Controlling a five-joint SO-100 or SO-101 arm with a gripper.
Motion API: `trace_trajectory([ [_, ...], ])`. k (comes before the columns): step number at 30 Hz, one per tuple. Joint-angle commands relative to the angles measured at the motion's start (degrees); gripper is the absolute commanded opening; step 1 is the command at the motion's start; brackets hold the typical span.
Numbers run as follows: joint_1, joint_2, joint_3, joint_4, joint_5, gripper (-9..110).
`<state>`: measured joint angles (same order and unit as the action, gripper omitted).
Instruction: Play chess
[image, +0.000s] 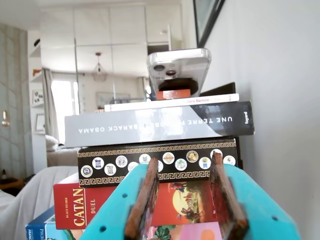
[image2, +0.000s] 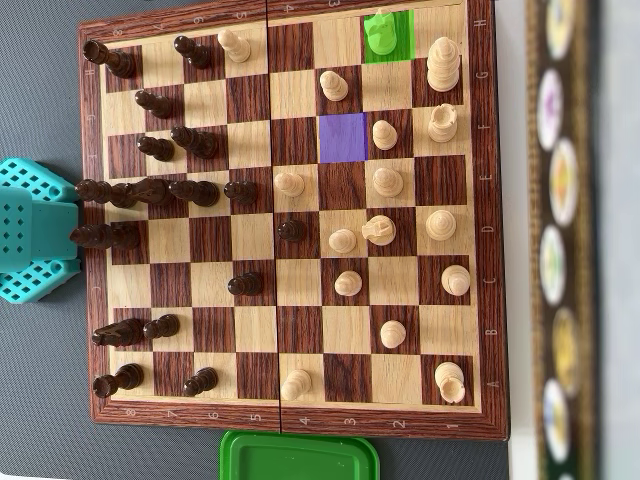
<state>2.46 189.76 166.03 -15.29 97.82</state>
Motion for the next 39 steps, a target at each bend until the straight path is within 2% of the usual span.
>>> trace_trajectory([
  [1,0.8,1.9,1.5,-5.7,0.3,16],
  [11,0.7,2.0,2.5,-23.7,0.3,16],
  [19,0.7,2.0,10.4,-45.1,-0.4,16],
  [27,0.1,2.0,12.0,-55.5,-7.1,16],
  [39,0.0,2.1,15.0,-66.4,-7.2,16],
])
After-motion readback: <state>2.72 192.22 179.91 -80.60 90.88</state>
